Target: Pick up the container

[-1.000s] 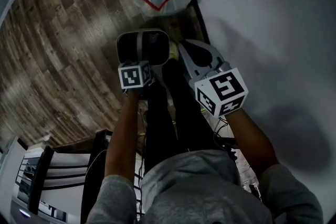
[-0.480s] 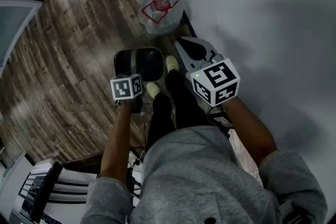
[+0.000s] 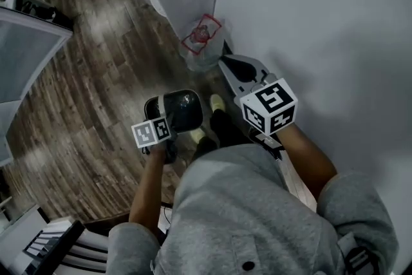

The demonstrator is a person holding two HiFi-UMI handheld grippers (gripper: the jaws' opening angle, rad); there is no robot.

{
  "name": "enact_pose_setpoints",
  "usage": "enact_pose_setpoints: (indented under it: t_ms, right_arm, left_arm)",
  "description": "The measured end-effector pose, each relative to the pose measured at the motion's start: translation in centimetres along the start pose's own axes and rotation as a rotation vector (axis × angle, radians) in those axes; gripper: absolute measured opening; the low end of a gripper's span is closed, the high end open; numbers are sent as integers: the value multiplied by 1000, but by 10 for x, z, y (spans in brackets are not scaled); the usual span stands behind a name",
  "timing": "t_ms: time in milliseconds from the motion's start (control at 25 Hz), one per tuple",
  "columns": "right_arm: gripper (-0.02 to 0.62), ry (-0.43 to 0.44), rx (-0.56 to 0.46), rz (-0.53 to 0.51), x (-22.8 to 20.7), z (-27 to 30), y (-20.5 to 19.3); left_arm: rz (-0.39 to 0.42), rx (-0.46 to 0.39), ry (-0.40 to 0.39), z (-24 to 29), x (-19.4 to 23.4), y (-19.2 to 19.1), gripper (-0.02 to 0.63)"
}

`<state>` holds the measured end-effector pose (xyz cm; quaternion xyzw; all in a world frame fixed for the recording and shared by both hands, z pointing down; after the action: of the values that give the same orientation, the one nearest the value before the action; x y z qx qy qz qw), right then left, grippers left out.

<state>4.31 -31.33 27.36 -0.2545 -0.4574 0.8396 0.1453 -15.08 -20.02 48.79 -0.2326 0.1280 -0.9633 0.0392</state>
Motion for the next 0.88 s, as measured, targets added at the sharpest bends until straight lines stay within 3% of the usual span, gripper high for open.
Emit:
enact_pose_setpoints:
  t_ms: [200, 560, 880]
  right_arm:
    - [26, -31, -72, -15, 11, -36, 28]
    - [26, -65, -138, -4, 13, -76, 48]
    - [25, -106, -161, 11, 18, -80, 46]
  left_arm:
    - [-7, -28, 6, -33, -8, -20, 12]
    - [-133, -101, 13, -67, -7, -24, 14]
    - [-114, -119, 3, -81, -13, -21, 14]
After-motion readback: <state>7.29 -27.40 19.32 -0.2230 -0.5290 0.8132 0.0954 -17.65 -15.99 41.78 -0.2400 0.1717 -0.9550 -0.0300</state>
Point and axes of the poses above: the fingertips, and each gripper's own axes: z forward along the fingers, x to its left, y out of its top, the point moved 1 cm from there along -z, backward along the fingers, and after that the axes turned 5 degrees about z, right-handed, at the moved point
